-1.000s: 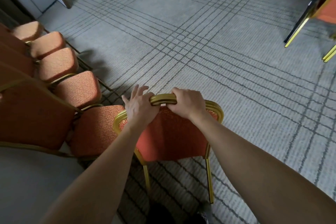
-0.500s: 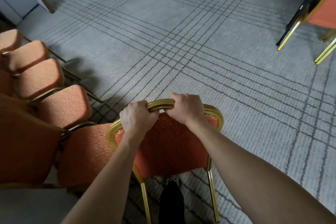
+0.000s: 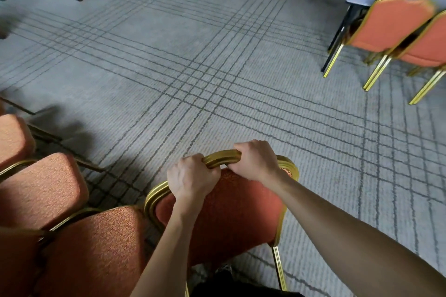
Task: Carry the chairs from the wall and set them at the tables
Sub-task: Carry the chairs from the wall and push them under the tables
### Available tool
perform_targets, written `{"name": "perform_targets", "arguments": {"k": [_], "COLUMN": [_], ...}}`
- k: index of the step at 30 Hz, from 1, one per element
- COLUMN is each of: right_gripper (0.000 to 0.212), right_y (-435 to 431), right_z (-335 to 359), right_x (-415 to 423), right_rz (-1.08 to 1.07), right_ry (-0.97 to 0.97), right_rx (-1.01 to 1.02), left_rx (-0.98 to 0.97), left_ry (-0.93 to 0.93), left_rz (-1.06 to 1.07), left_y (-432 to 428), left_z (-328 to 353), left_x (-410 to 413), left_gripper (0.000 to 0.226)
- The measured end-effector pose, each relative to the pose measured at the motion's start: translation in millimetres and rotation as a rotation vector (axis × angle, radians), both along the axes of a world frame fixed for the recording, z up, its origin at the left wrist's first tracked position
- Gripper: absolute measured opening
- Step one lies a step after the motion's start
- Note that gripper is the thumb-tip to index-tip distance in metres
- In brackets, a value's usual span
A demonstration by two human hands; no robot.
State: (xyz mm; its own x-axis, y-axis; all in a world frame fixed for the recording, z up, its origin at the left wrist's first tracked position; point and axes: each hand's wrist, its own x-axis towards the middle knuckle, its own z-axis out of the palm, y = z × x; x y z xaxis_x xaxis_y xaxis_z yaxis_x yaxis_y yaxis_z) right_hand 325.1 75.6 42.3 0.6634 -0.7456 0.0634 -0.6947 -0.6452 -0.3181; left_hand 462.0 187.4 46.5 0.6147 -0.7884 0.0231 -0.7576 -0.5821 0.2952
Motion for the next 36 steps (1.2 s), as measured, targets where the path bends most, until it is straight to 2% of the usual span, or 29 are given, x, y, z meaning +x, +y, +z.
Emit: {"name": "perform_targets", "arguments": {"k": [7, 11, 15, 20, 24, 26, 28, 36], "right_gripper": [0.036, 0.047, 0.038, 0.035, 0.038, 0.051, 0.057, 0.042], "right_y": [1, 2, -2, -41, -87, -108, -112, -149], "right_z": [20, 26, 28, 46, 60, 62, 65, 69], "right_x": [-90, -131, -163, -218, -285, -332, -345, -495], "right_rz": [-0.304, -0.413, -0.507, -0.565, -0.671, -0.749, -0.775, -1.024], "right_ry": [0.065, 0.046, -0.039, -0.118, -0.083, -0.067, -0.048, -0.146], "right_rx": [0.049, -0.061, -0.12, -0.268, -0.292, -0.257, -0.247, -0.217], "left_rx": [-0.052, -0.143, -0.236, -0.353, -0.404, -0.398, -0.38, -0.413], "left_ry": [-0.03, -0.014, 0.015, 0.006, 0.001, -0.02, -0.04, -0.04], "left_rz": [-0.331, -0.475, -0.621, -0.709, -0.799, -0.854, -0.892, -1.158], "left_y": [-47, -75, -98, -153, -219, -250, -259, -340], "left_z": [14, 16, 14, 29, 45, 51, 60, 86], "left_x": [-60, -91, -113, -166, -235, -283, -297, -455], "left_gripper": [0.031, 0.036, 0.043, 0.035, 0.034, 0.037, 0.039, 0.047]}}
